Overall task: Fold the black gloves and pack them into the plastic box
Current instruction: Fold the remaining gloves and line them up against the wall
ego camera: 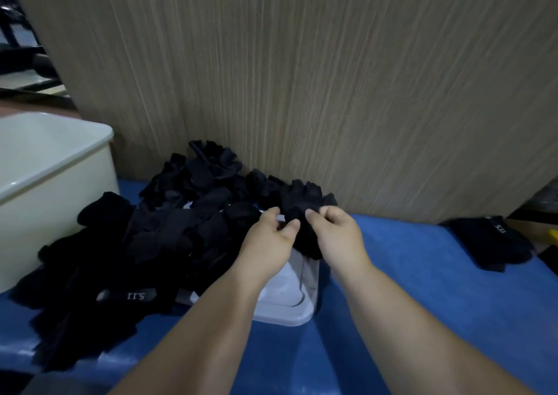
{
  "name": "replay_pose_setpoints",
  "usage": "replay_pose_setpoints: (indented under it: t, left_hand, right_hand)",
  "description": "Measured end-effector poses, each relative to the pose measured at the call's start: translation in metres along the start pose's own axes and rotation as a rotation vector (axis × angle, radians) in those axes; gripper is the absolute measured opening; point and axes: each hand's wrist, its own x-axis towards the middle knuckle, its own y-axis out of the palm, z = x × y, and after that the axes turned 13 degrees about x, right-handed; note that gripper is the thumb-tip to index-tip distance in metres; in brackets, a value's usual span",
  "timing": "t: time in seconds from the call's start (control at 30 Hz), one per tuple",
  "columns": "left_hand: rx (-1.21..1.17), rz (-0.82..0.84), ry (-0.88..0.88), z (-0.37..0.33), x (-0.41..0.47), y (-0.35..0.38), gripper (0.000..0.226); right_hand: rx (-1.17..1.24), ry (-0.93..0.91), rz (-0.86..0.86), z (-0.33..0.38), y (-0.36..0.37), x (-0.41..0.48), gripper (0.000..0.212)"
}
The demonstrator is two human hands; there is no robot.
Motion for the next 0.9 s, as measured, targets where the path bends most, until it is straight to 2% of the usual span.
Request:
replay_pose_setpoints:
  t: [0.07,0.2,0.37,0.47,0.57,0.67,0.77,0.9]
  left_hand:
    - [-0.044,0.060,0.007,-0.005,-0.006,0.008,0.054]
    - [-0.193,0.211,0.014,-0.014,-0.021,0.032,0.023]
    - [-0.346,0.373,-0.048,-0.019,-0.043,0.063,0.024]
    - [-0.408,0.473,-0.053,-0.019,-0.051,0.073,0.029]
    - [-0.518,0.548,-0.065,-0.020,-0.055,0.082,0.028]
    - [-0.594,0.547,-0.072,-0.023,-0.061,0.087,0.030]
    - [-0.618,0.532,-0.025,-0.024,-0.062,0.093,0.043]
    - [-0.593,0.505,0.043,-0.022,-0.056,0.101,0.073]
  right_hand:
    - [0.084,0.021,0.020,0.004,-0.019,-0.016,0.039]
    - [0.131,0.041,0.111,0.009,-0.064,-0.046,0.030]
    - [0.087,0.120,0.157,0.007,-0.120,-0.076,0.027]
    - [0.067,0.131,0.108,-0.003,-0.139,-0.086,0.020]
    - [0.186,0.193,0.039,-0.014,-0.146,-0.091,0.016]
    - [0.344,0.301,0.092,-0.016,-0.153,-0.087,0.039]
    - [0.466,0.345,0.216,-0.013,-0.160,-0.080,0.053]
    - [0.431,0.319,0.215,-0.017,-0.168,-0.076,0.045]
